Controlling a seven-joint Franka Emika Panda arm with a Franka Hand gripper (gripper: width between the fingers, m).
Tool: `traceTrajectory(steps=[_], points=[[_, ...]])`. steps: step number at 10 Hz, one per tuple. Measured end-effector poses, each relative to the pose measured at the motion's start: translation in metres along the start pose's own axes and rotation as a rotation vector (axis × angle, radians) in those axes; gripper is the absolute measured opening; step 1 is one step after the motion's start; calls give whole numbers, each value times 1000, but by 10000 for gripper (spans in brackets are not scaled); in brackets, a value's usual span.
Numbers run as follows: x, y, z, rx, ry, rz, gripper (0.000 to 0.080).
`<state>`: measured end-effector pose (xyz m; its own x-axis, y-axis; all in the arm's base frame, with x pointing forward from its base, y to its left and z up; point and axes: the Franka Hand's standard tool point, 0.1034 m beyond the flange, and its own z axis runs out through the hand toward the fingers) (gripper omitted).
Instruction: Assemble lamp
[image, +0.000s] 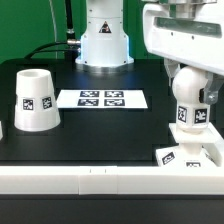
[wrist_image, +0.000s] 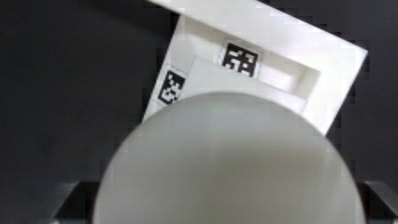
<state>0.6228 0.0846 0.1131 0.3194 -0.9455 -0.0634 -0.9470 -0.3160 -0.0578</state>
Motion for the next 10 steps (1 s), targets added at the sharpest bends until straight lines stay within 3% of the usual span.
traceTrajectory(steps=[2,3,4,10], points=[[-1,0,0,1,-3,-18,577],[-1,0,1,0,-4,-54,674],[-1,1,1,-5,-7,-116,692],[-2,-1,-2,-9,-14,-745,699]])
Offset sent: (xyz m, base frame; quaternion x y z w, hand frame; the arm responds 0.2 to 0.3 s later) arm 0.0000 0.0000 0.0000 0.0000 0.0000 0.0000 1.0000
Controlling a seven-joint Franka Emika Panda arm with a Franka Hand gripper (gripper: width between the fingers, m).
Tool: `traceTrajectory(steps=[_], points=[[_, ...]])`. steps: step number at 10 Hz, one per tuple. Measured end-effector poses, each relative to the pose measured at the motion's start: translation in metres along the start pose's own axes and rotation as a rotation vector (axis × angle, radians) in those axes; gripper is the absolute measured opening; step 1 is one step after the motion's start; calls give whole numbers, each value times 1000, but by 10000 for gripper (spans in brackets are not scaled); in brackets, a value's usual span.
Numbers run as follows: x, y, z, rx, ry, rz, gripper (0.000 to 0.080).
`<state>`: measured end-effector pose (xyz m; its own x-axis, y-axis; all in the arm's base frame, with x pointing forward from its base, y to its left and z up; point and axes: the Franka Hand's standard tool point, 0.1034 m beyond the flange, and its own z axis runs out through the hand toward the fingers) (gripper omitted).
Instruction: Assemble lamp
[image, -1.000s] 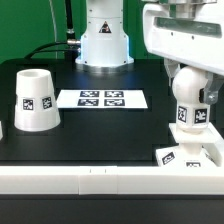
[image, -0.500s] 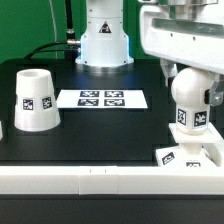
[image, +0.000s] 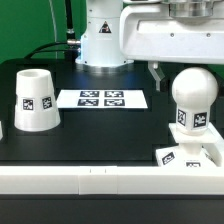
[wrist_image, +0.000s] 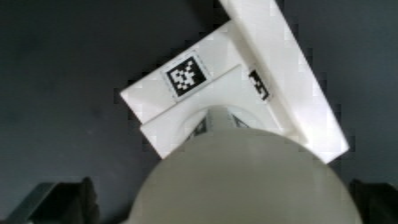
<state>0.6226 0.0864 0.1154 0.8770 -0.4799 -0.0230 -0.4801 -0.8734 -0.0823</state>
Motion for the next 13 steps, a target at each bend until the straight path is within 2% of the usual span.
traceTrajectory(steps=[5,13], points=[[0,0,1,-1,0,-377,699],[4,2,-1,-20,3,-1069,699]])
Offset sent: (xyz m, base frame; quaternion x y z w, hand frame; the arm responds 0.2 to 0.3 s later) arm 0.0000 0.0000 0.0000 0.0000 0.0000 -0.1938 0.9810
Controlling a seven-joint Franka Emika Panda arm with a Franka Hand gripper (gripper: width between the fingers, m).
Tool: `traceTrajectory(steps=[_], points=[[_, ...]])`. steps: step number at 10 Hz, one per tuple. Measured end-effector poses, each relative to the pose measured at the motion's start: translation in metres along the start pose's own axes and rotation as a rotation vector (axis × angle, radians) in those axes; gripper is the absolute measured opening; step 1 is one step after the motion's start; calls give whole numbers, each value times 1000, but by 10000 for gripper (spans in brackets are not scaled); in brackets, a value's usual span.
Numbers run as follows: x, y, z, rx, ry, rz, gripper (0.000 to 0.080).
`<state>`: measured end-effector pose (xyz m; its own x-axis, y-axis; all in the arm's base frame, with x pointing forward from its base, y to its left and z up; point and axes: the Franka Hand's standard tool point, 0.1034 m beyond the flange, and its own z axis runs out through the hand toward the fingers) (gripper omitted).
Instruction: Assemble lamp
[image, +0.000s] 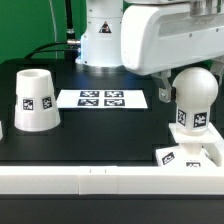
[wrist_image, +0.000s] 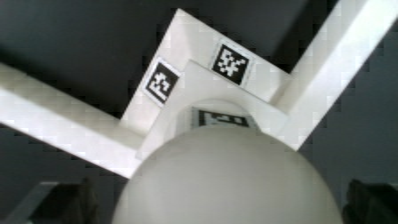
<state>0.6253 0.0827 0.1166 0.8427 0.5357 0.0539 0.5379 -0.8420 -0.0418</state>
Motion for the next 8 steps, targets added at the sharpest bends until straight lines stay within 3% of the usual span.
traceTrajectory(steps=[3,8], points=[[-1,2,1,-5,-5,-188,699],[0,1,2,-67,-67,-686,699]])
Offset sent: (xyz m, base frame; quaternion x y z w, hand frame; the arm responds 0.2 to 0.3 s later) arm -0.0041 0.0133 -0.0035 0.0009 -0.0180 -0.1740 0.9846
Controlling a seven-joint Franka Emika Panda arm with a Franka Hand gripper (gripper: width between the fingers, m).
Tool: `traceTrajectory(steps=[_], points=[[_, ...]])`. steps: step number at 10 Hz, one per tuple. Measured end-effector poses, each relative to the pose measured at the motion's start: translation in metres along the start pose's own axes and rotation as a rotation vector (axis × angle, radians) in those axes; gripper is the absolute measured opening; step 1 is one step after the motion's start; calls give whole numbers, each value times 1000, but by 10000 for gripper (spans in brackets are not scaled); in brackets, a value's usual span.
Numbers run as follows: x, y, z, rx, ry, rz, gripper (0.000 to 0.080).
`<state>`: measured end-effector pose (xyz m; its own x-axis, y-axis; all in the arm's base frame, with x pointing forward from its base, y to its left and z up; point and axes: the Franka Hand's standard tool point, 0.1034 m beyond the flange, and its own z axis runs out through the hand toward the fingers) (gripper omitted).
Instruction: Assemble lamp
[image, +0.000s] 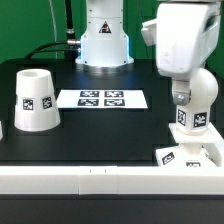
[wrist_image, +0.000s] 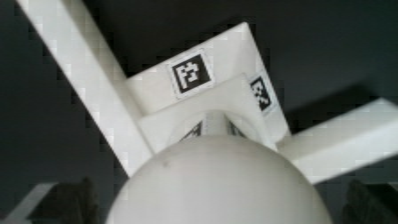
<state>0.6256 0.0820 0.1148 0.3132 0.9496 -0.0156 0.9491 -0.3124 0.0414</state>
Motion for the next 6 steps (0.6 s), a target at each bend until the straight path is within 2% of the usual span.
traceTrajectory(steps=[4,6], points=[[4,-2,0,-15,-30,-227,699],[9,-2,3,-31,-43,-383,699]])
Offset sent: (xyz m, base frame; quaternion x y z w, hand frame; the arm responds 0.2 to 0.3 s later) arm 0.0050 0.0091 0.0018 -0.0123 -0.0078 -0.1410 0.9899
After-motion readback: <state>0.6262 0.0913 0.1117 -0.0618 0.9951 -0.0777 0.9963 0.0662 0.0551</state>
